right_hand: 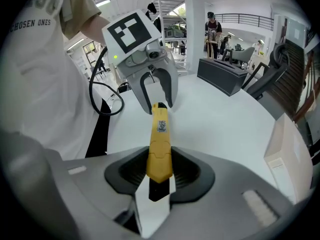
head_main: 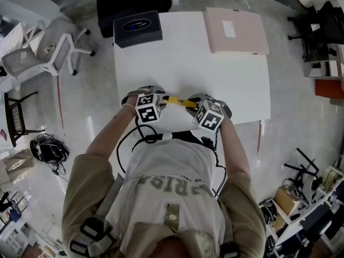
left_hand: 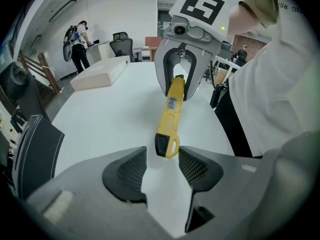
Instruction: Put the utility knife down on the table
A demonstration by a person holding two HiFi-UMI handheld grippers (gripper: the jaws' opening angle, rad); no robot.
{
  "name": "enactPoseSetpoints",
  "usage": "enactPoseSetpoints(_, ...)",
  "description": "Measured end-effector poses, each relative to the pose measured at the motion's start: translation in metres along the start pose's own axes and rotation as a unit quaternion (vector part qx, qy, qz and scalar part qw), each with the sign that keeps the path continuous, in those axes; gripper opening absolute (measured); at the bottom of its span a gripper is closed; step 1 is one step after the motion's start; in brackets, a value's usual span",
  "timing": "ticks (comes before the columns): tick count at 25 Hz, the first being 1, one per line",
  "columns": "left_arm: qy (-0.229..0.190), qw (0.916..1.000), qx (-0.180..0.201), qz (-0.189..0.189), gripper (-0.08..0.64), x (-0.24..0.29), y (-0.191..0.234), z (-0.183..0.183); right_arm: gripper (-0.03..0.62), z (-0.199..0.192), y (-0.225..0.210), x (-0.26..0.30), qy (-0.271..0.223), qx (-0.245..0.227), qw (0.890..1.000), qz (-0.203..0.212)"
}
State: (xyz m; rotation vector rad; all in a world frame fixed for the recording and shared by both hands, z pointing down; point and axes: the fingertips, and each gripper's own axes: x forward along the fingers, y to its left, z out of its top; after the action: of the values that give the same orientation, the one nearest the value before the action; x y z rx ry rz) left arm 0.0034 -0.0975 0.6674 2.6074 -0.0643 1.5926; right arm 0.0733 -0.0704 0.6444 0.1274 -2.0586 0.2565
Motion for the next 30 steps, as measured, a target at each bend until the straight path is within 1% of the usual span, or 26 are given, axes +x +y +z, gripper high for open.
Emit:
enactPoseSetpoints(4, -0.002, 1.0, -0.003, -0.009, 0.201, 0.006, 0.0, -0.002, 0.132, -0.002, -0.003, 0.005, 0.006, 0.001, 1.0, 0.003)
enactPoseSetpoints(11, 0.003, 0.9997, 0.004, -0.024, 0.201, 0.01, 0.002, -0.005, 0.132, -0.002, -0.006, 0.012, 0.014, 0.006, 1.0, 0.006)
enactPoseSetpoints(13, 0.008, 0.9997, 0.003, -0.024, 0.2, 0.011, 0.004, -0.007, 0.132, -0.001, -0.008, 0.015, 0.015, 0.006, 1.0, 0.006)
enactPoseSetpoints(15, 0.013, 0.9996, 0.0, -0.024, 0.183, 0.013, 0.006, -0.009, 0.132, -0.002, -0.011, 0.017, 0.018, 0.006, 1.0, 0.004)
enactPoseSetpoints(22, 0.013, 0.9994, 0.004, -0.032, 0.18, 0.018, 0.007, -0.009, 0.132, -0.005, -0.015, 0.023, 0.024, 0.005, 1.0, 0.005)
enactPoseSetpoints(25, 0.014, 0.9994, 0.005, -0.03, 0.147, 0.018, 0.01, -0.009, 0.132, -0.005, -0.017, 0.024, 0.025, 0.006, 1.0, 0.006)
enactPoseSetpoints(30, 0.017, 0.9994, 0.005, -0.032, 0.147, 0.022, 0.012, -0.009, 0.132, -0.008, -0.019, 0.027, 0.028, 0.009, 1.0, 0.008)
